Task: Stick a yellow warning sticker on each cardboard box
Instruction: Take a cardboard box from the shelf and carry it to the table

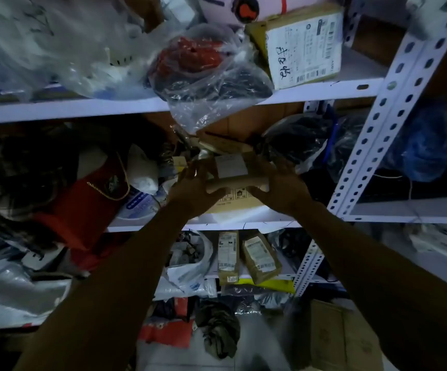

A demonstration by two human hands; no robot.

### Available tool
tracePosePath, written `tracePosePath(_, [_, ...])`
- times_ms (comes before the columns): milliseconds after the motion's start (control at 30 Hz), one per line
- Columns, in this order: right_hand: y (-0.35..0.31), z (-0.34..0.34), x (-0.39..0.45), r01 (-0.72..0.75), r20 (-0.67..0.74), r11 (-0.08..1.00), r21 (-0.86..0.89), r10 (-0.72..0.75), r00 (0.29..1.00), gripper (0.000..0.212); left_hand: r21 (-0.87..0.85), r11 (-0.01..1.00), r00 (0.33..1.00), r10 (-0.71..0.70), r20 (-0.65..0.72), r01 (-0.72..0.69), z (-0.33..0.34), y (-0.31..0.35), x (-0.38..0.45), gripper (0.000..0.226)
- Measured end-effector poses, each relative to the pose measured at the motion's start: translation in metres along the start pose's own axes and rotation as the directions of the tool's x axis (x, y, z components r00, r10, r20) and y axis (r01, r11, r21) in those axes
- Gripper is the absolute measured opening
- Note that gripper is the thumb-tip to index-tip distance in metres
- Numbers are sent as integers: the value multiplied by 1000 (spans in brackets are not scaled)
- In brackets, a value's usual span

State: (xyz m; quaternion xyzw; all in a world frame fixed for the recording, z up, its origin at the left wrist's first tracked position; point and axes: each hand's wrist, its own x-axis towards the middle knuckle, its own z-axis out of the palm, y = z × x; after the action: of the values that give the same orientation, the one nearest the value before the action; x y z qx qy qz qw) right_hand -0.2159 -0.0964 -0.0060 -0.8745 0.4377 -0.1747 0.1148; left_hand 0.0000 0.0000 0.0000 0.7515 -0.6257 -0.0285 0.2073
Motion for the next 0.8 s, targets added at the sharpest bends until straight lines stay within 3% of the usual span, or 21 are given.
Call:
tracePosePath(67, [7, 7, 12, 6, 2, 983, 182, -7, 1000, 106, -121, 992, 998, -46, -45, 41, 3, -1, 7, 88])
tracePosePath(167, [15, 24, 26, -6, 14, 949, 316, 1, 1000, 101, -207, 973, 994, -105, -13, 100, 9, -6, 12, 88])
tracePosePath(333, [13, 31, 30, 19, 9, 946, 322, -23, 1000, 101, -367, 913, 984, -167, 61, 178, 24, -21, 18, 106])
tracePosePath(567, [13, 39, 28, 67, -107, 932, 356, -31, 994, 89, -414, 886, 977, -203, 64, 211, 27, -18, 18, 95])
tracePosePath(800, [11, 36, 26, 89, -125, 937, 339, -49, 991, 88, -449, 866, 975, -215, 60, 218, 28, -18, 18, 94])
